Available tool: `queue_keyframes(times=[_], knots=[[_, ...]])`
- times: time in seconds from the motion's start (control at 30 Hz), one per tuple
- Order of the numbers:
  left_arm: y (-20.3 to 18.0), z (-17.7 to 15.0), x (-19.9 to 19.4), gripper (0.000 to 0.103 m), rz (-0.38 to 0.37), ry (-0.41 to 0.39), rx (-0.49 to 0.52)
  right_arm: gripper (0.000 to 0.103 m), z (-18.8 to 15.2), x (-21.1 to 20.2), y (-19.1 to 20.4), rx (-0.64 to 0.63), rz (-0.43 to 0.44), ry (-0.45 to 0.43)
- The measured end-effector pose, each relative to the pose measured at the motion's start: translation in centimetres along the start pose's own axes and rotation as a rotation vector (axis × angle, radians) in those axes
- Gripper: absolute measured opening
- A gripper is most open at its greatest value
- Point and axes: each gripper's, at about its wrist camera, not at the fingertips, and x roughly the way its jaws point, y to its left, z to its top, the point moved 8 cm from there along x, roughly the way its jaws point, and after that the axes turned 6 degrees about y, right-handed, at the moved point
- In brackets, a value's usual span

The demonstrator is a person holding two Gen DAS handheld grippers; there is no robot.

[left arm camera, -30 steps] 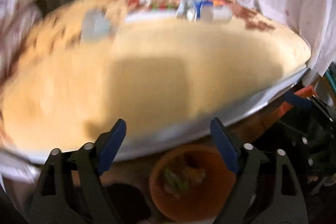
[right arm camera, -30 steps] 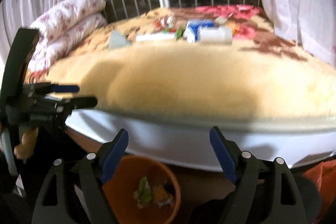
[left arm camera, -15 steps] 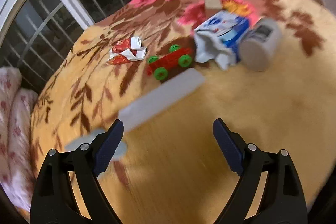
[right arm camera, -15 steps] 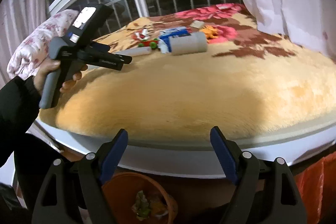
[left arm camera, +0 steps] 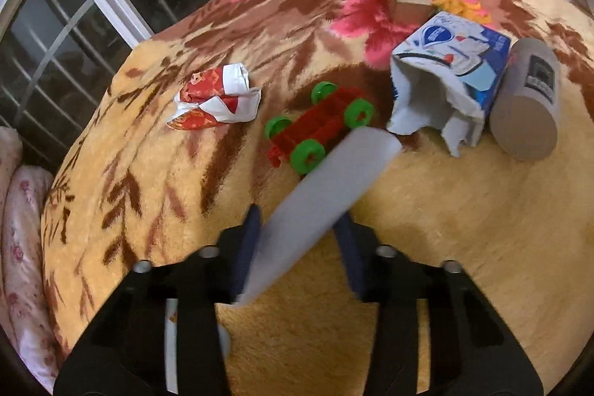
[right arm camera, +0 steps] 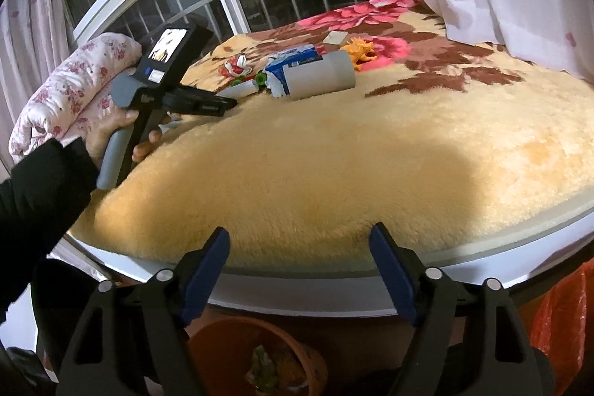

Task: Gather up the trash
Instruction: 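Grasp the white plastic strip with the left tool while the right tool grasps the red-white carton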

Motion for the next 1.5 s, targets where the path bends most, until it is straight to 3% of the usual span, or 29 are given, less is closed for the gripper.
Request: queue_keyframes(times=[0.17, 0.33, 0.53, 0.63, 0.77, 0.87, 0.93, 1.17, 1.23, 1.3, 1.33, 1.5], knots=[[1.4, -0.7, -2.7, 0.018, -0.154, -0.042, -0.176, 0.073, 1.0, -0.5, 0.1, -0.012, -0.005, -0.013], [2.7, -2.6, -7.1, 0.015, -0.255, -0.085, -0.301, 0.073, 3.4, -1.1, 1.0, -0.065, 0.0, -0.033], [3.5, -6.9, -11.5, 0.015, -0.239, -0.122, -0.436, 0.074, 10.2, 0.3, 3.5, -0.162, 0.041, -0.057], [3.9, -8.2, -12.0, 0.015, -0.207, -0.142, -0.485, 0.074, 15.6, 3.5, 5.8, -0.224, 0.072, -0.039], [3.4, -8.5, -11.6, 0.015, -0.167, -0.177, -0.474, 0.074, 21.3, 8.6, 9.1, -0.311, 0.086, -0.001], [3.3, -8.8, -10.9, 0.015, -0.18, -0.184, -0.477, 0.075, 25.2, 13.5, 11.8, -0.382, 0.078, 0.041], [3.4, -8.9, -10.2, 0.015, -0.195, -0.172, -0.483, 0.083, 26.8, 16.6, 13.1, -0.418, 0.084, 0.085], [4.0, -9.1, -9.1, 0.015, -0.22, -0.174, -0.5, 0.083, 28.3, 24.8, 14.7, -0.507, 0.012, 0.212], [4.3, -9.0, -9.0, 0.015, -0.221, -0.177, -0.507, 0.077, 28.0, 26.3, 14.9, -0.536, -0.011, 0.228], [4.4, -9.0, -9.0, 0.015, -0.225, -0.177, -0.511, 0.054, 27.6, 27.5, 14.8, -0.53, -0.011, 0.275], [4.4, -8.9, -8.9, 0.015, -0.227, -0.177, -0.513, 0.048, 27.1, 28.2, 14.6, -0.519, -0.014, 0.311], [4.6, -9.0, -9.3, 0.015, -0.23, -0.186, -0.517, 0.031, 27.0, 28.0, 14.5, -0.492, -0.031, 0.284]])
